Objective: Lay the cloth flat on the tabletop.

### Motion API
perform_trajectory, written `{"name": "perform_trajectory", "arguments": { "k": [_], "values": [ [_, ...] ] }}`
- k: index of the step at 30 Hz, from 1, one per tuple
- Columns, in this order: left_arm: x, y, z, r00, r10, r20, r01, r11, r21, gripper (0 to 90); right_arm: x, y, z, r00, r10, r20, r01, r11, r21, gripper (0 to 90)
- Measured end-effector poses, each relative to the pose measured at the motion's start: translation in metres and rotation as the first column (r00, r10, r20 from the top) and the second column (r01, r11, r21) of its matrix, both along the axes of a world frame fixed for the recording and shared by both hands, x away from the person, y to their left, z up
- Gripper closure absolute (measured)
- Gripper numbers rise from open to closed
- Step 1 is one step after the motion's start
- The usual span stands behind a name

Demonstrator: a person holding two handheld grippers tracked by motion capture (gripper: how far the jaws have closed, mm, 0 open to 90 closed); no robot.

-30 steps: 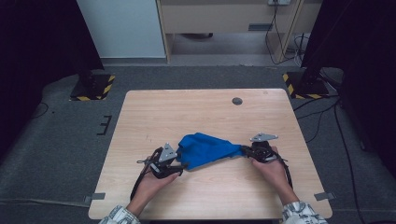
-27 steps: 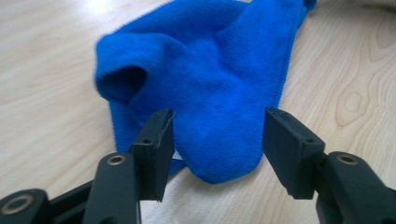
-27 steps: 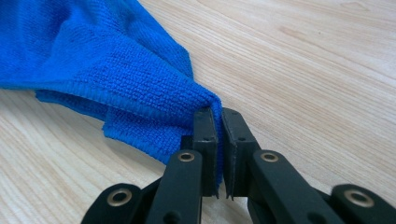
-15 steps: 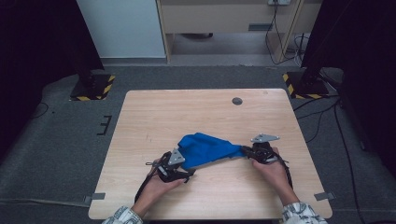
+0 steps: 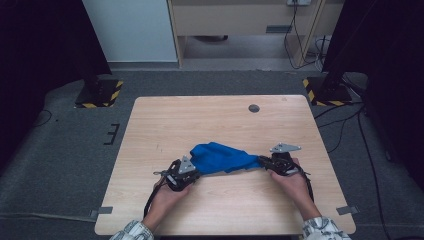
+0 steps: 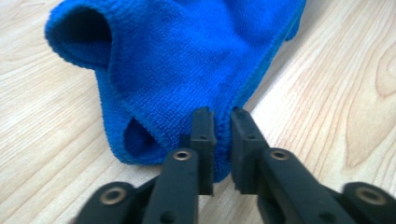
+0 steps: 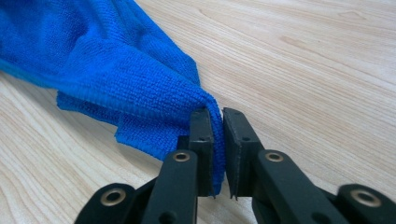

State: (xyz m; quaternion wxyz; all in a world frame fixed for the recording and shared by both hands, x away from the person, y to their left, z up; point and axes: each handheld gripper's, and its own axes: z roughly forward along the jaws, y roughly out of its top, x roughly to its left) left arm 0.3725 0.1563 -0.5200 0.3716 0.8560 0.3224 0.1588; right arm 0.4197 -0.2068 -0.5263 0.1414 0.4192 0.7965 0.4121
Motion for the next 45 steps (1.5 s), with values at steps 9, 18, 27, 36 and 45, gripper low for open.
{"name": "perform_trajectory", "arguments": {
  "k": [9,18,27,36,45],
  "values": [
    [0.007,0.017,0.012,0.9947,0.100,0.023,-0.098,0.9917,-0.083,85.6,0.000,0.003,-0.001,1.0000,-0.006,-0.006,0.006,1.000,-0.012,61.2],
    [0.011,0.025,0.016,0.9881,0.150,0.035,-0.146,0.9836,-0.106,86.3,-0.001,0.004,0.000,0.9999,-0.004,-0.011,0.004,1.000,-0.012,59.4],
    [0.017,0.033,0.020,0.9818,0.185,0.044,-0.177,0.9752,-0.132,86.4,-0.007,0.003,0.015,0.9994,0.018,0.030,-0.019,0.999,0.027,84.0],
    [0.022,0.031,0.028,0.9833,0.173,0.058,-0.162,0.9752,-0.151,86.0,-0.014,-0.002,0.036,0.9972,0.023,0.072,-0.029,0.996,0.078,86.1],
    [0.037,0.026,0.048,0.9833,0.165,0.076,-0.150,0.9726,-0.178,85.3,-0.014,-0.004,0.049,0.9950,0.028,0.096,-0.035,0.997,0.071,86.2]
  ]
}}
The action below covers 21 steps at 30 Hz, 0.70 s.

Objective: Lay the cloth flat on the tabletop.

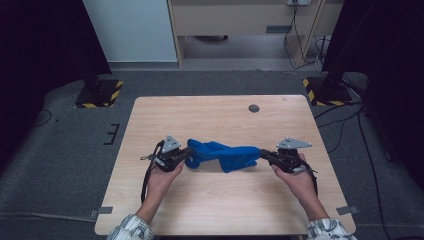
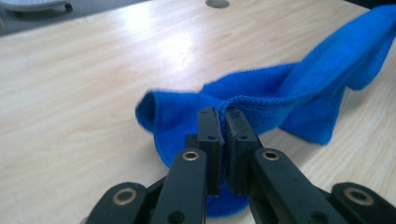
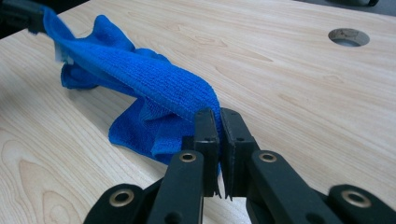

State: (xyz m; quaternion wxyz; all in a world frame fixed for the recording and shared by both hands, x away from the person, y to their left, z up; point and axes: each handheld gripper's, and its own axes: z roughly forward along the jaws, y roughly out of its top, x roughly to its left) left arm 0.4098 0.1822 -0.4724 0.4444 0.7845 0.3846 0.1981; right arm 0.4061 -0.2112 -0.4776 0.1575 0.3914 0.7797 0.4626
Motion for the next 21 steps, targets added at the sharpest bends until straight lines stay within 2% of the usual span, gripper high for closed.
{"name": "perform_trajectory", "arguments": {
  "k": [3,6,7,13,21],
  "values": [
    [0.010,-0.001,0.001,0.9999,0.012,-0.008,-0.012,0.9999,-0.009,84.4,0.001,0.000,0.001,1.0000,-0.002,0.003,0.002,1.000,0.001,86.3],
    [0.018,-0.001,-0.002,1.0000,0.001,-0.009,0.000,0.9998,0.020,84.4,0.004,-0.003,0.000,0.9999,-0.013,-0.003,0.013,1.000,0.003,86.8],
    [0.019,-0.002,-0.004,0.9999,0.000,-0.013,0.001,0.9993,0.038,84.3,0.005,-0.005,-0.001,0.9999,-0.013,-0.007,0.013,1.000,0.002,87.1],
    [0.017,-0.005,-0.011,0.9997,-0.007,-0.022,0.009,0.9964,0.085,81.1,0.009,-0.009,-0.004,0.9990,-0.038,-0.024,0.039,0.999,0.018,87.8],
    [0.017,-0.005,-0.015,0.9999,0.002,-0.013,-0.001,0.9950,0.100,78.3,0.010,-0.014,-0.001,0.9983,-0.056,-0.015,0.056,0.998,0.031,87.9]
  ]
}}
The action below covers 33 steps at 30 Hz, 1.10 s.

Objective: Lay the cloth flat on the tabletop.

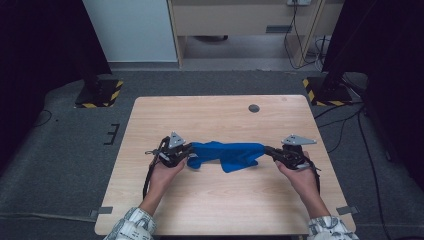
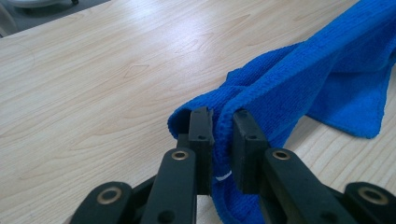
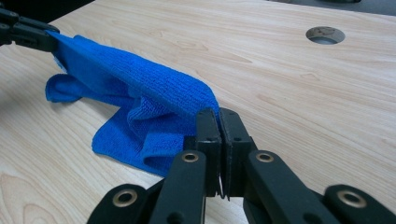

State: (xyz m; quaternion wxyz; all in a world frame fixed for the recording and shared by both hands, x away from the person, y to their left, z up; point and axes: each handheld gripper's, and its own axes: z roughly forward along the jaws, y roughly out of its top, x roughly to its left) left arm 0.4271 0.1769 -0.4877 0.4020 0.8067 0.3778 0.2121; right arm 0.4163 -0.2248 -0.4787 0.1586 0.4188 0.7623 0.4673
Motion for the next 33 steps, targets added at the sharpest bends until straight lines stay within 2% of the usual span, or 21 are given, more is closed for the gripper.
{"name": "perform_trajectory", "arguments": {
  "k": [6,10,13,16,17,24,28,33],
  "values": [
    [0.001,-0.001,-0.005,1.0000,0.002,0.000,-0.002,0.9998,0.019,77.0,0.000,0.000,0.004,0.9998,-0.011,0.017,0.011,1.000,0.005,88.0],
    [0.001,-0.002,-0.008,0.9998,-0.011,-0.017,0.012,0.9997,0.021,78.9,0.000,-0.002,0.008,0.9996,-0.015,0.023,0.014,1.000,0.013,88.1],
    [0.001,-0.002,-0.007,0.9990,-0.008,-0.044,0.007,0.9999,-0.011,85.0,-0.002,-0.002,0.007,0.9997,-0.015,0.020,0.015,1.000,0.018,88.0],
    [-0.001,-0.001,-0.002,0.9996,-0.011,-0.027,0.010,0.9996,-0.025,85.5,-0.006,-0.002,0.008,0.9997,-0.012,0.021,0.011,1.000,0.015,88.0],
    [-0.003,-0.001,0.001,0.9997,-0.007,-0.022,0.006,0.9990,-0.045,85.5,-0.006,-0.002,0.009,0.9997,-0.013,0.022,0.013,1.000,0.021,87.9],
    [-0.009,-0.002,0.019,1.0000,-0.007,0.004,0.008,0.9957,-0.092,85.3,-0.017,-0.003,0.020,0.9987,0.010,0.051,-0.011,1.000,0.014,87.6],
    [-0.011,-0.003,0.027,0.9997,-0.011,0.024,0.013,0.9952,-0.097,85.3,-0.025,-0.006,0.027,0.9982,0.015,0.058,-0.015,1.000,0.011,87.6],
    [-0.005,-0.005,0.029,0.9997,-0.002,0.026,0.004,0.9957,-0.093,85.3,-0.034,-0.006,0.035,0.9977,0.017,0.066,-0.017,1.000,0.003,87.5]
  ]
}}
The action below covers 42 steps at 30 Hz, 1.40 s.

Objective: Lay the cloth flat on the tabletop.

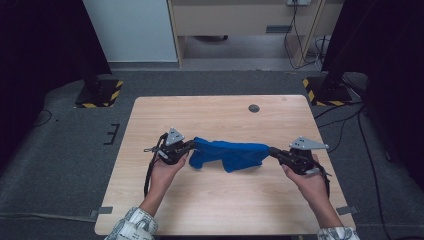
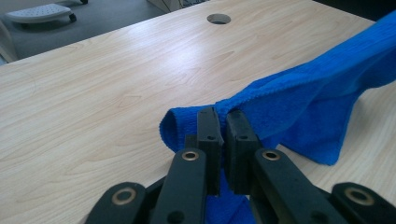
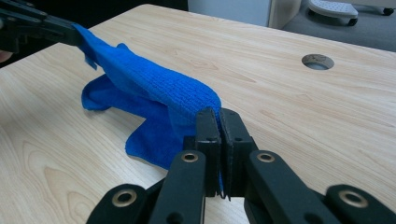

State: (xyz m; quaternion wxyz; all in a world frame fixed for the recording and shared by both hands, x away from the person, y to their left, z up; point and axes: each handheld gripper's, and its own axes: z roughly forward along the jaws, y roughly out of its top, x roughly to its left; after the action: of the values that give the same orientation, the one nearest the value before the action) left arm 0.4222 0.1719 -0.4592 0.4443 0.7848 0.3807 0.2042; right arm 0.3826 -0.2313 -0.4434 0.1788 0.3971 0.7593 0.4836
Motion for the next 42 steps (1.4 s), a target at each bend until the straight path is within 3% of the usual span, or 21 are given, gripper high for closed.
{"name": "perform_trajectory", "arguments": {
  "k": [9,12,16,19,23,28,35,42],
  "values": [
    [-0.002,0.001,0.015,0.9995,0.002,0.031,-0.001,0.9998,-0.020,85.8,-0.004,0.003,0.017,0.9994,0.002,0.036,-0.001,1.000,-0.013,87.5],
    [-0.004,0.000,0.020,0.9992,-0.001,0.039,0.002,0.9995,-0.031,86.0,0.000,0.002,0.017,0.9994,-0.004,0.034,0.004,1.000,-0.016,87.5],
    [-0.006,-0.002,0.026,0.9986,0.012,0.051,-0.012,0.9999,-0.001,86.1,0.005,0.001,0.018,0.9994,-0.010,0.033,0.010,1.000,-0.023,87.4],
    [-0.004,-0.005,0.027,0.9991,0.013,0.042,-0.012,0.9997,-0.021,86.1,0.013,-0.001,0.015,0.9995,-0.023,0.022,0.024,0.999,-0.028,87.4],
    [-0.007,-0.007,0.030,0.9988,0.002,0.048,-0.002,0.9999,-0.016,86.1,0.018,-0.001,0.014,0.9995,-0.028,0.016,0.029,0.999,-0.020,87.4],
    [-0.011,-0.003,0.034,0.9977,0.020,0.065,-0.017,0.9988,-0.046,86.1,0.013,-0.001,0.020,0.9983,-0.036,0.046,0.036,0.999,-0.007,87.4],
    [-0.021,0.001,0.045,0.9964,0.011,0.084,-0.007,0.9989,-0.047,86.2,0.006,0.003,0.026,0.9979,-0.018,0.062,0.018,1.000,-0.004,87.4],
    [-0.035,0.008,0.071,0.9919,0.013,0.126,-0.007,0.9989,-0.046,86.2,-0.013,0.003,0.048,0.9940,0.015,0.109,-0.015,1.000,0.003,87.4]
  ]
}}
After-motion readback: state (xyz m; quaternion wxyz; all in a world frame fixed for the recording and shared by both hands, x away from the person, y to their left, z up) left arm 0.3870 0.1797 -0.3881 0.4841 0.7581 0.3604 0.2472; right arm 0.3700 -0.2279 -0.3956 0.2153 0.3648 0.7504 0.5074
